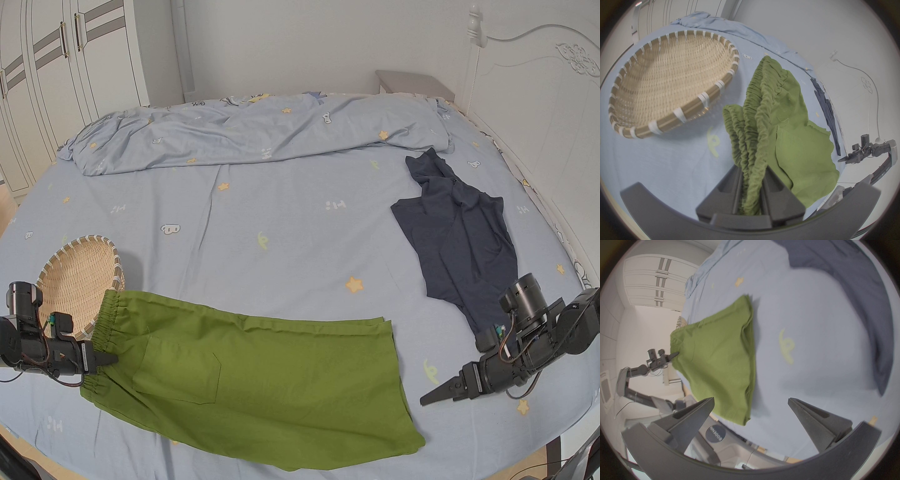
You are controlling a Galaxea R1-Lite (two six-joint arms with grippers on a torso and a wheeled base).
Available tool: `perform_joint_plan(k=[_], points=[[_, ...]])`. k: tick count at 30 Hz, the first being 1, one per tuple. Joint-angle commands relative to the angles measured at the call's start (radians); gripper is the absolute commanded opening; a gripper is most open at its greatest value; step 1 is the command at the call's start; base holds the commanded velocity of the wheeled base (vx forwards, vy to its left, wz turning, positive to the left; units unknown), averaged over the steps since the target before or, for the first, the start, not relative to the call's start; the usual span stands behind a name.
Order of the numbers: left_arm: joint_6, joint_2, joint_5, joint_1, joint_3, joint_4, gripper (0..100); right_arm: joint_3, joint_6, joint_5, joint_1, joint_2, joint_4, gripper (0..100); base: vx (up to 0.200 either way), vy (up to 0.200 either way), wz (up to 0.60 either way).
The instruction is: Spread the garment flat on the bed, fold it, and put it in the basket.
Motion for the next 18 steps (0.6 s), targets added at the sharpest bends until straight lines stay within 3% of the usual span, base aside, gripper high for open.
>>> perform_joint_plan(k=[1, 9, 11, 12, 14, 16, 17, 18], points=[[0.024, -0.115, -0.001, 0.038, -0.006, 0.012, 0, -0.104, 0.018, -0.122, -0.017, -0.121, 0.001, 100, 0.0, 0.0, 0.0], [0.021, -0.132, 0.002, 0.018, -0.022, 0.047, 0, -0.092, 0.035, -0.121, -0.046, -0.158, 0.0, 100, 0.0, 0.0, 0.0], [0.004, -0.161, 0.016, -0.019, -0.037, 0.081, 0, -0.09, 0.035, -0.122, -0.049, -0.159, 0.0, 100, 0.0, 0.0, 0.0], [-0.061, -0.228, 0.053, -0.085, -0.083, 0.154, 0, -0.092, 0.035, -0.124, -0.049, -0.159, 0.0, 100, 0.0, 0.0, 0.0], [-0.113, -0.263, 0.083, -0.134, -0.12, 0.208, 0, -0.092, 0.035, -0.124, -0.049, -0.158, 0.0, 100, 0.0, 0.0, 0.0], [-0.21, -0.325, 0.159, -0.272, -0.206, 0.318, 0, -0.092, 0.035, -0.124, -0.049, -0.156, 0.001, 100, 0.0, 0.0, 0.0], [-0.225, -0.331, 0.172, -0.296, -0.221, 0.337, 0, -0.092, 0.035, -0.124, -0.049, -0.156, 0.0, 100, 0.0, 0.0, 0.0], [-0.274, -0.348, 0.221, -0.385, -0.276, 0.4, 0, -0.09, 0.035, -0.127, -0.049, -0.156, 0.001, 100, 0.0, 0.0, 0.0]])
